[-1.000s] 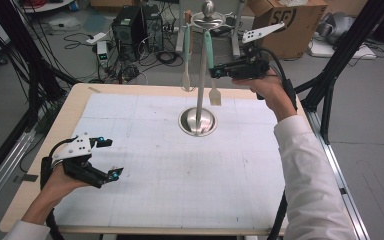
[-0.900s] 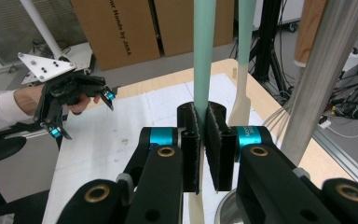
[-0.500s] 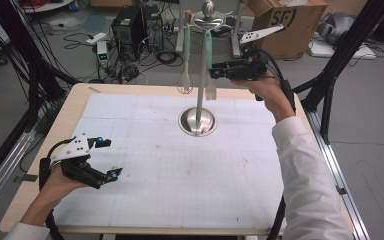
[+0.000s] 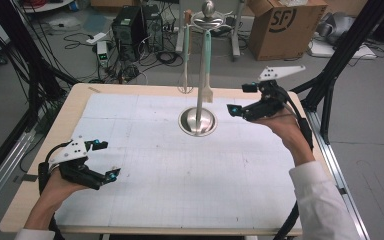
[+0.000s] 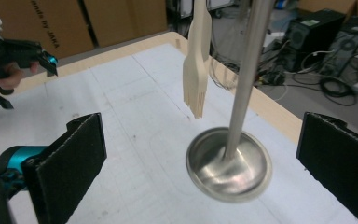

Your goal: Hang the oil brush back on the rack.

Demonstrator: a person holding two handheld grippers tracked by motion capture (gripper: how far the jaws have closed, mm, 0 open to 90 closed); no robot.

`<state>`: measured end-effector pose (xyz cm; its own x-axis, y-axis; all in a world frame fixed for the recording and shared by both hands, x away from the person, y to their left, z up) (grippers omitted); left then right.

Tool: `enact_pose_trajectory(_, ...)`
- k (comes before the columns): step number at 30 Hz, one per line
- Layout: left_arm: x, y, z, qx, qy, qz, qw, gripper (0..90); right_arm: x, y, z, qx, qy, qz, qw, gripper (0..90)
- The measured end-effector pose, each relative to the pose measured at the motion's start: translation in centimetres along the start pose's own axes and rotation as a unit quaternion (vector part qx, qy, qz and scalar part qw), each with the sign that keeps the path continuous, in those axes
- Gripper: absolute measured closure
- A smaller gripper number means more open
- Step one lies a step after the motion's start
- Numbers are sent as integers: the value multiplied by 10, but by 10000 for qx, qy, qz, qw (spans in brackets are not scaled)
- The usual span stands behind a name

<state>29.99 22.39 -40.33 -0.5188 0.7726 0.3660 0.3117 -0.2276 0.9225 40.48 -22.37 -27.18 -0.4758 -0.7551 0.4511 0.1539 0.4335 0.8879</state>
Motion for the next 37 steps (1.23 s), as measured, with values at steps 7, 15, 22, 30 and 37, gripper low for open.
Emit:
enact_pose_trajectory(7, 1, -3, 2, -6, -9, -35, 10000, 17, 33, -36, 20, 112, -345, -135, 9993, 4)
enact_pose_trajectory(15, 0, -13, 3, 2, -48, 44, 10000, 17, 58, -88, 39, -95, -557, -405, 9976, 4)
enact_pose_trajectory(22, 5, -16, -2, -36, -103, -7, 9999, 17, 68, -139, 61, -247, -764, -406, 9959, 4)
enact_pose_trajectory(30, 12, -19, -5, -31, -117, -78, 9999, 17, 67, -156, 65, -372, -870, -574, 9939, 4)
enact_pose_trajectory(37, 17, -21, -4, 34, -71, -150, 9999, 17, 68, -163, 64, -442, -952, -578, 9928, 4)
Point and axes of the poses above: each handheld gripper's, and its own axes: x roughly backward along the jaws, y roughly out of its top, z roughly to its left, the point moved 4 cm from there along -x, roughly forward along the jaws, and after that the axes turned 8 degrees about x, right-handed, at the moved point
